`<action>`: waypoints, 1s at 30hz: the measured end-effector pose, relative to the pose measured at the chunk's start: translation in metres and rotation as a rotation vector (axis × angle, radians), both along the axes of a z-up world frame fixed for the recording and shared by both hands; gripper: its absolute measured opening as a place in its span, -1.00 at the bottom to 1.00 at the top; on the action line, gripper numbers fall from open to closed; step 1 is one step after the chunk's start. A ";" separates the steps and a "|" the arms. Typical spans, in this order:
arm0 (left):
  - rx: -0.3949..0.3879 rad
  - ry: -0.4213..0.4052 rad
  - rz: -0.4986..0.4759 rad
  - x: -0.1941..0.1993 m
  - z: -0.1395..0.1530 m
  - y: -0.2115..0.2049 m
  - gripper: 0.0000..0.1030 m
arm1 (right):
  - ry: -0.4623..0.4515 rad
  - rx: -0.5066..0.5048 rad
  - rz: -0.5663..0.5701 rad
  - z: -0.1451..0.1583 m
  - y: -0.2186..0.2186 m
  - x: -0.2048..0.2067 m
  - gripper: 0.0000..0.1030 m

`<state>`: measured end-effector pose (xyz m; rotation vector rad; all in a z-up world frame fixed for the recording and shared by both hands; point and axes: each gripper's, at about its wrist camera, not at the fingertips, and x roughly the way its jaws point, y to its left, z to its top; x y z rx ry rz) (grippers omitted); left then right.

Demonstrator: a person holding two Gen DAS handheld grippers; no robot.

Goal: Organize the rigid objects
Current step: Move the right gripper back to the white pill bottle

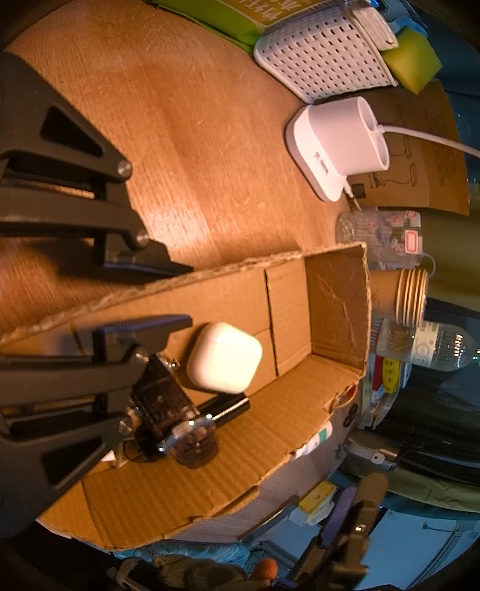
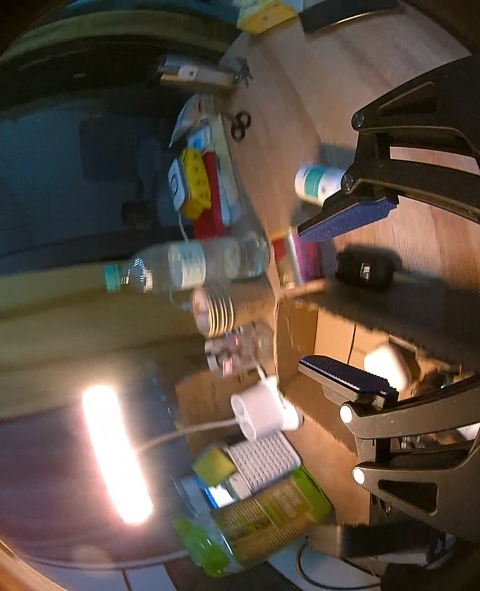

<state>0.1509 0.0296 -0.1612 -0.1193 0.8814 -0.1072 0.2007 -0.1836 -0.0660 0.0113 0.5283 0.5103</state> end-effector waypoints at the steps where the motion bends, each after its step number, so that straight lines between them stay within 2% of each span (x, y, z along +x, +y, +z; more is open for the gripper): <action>1: 0.000 0.000 -0.001 0.000 0.000 0.000 -0.59 | -0.004 -0.007 -0.013 -0.001 -0.002 0.000 0.31; 9: -0.003 0.001 0.001 0.001 -0.001 0.001 -0.59 | -0.005 -0.087 -0.122 -0.017 -0.015 0.015 0.31; 20: -0.003 0.001 0.000 0.001 0.000 0.002 -0.59 | 0.065 -0.190 -0.172 -0.041 -0.018 0.052 0.31; 30: -0.003 0.001 -0.001 0.001 0.000 0.002 -0.59 | 0.127 -0.235 -0.174 -0.059 -0.010 0.083 0.31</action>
